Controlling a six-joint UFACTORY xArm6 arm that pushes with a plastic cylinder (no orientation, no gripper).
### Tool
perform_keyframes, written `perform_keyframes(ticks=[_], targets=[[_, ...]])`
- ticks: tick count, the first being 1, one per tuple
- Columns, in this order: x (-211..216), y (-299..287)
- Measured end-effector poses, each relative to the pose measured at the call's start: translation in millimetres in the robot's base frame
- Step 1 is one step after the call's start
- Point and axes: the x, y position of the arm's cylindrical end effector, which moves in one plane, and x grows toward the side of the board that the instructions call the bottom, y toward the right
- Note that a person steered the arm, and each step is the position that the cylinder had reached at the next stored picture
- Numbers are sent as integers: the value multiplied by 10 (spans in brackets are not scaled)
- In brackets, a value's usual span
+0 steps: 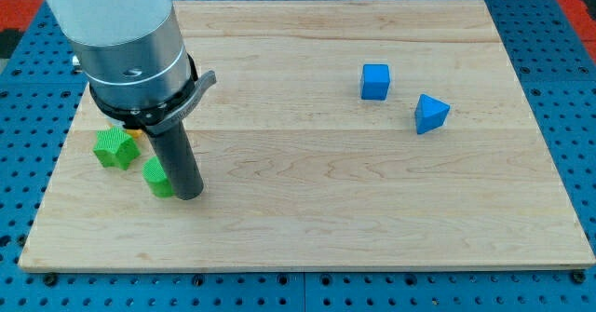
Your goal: Move the green circle closer to green star
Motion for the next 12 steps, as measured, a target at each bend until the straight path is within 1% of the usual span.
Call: perform_keyframes(ticks=[1,2,3,5,6,8,9,12], targets=[[-36,154],[-155,104],[2,-163],[55,-557],[230,-542],[148,-252],[148,-252],[-146,-345]])
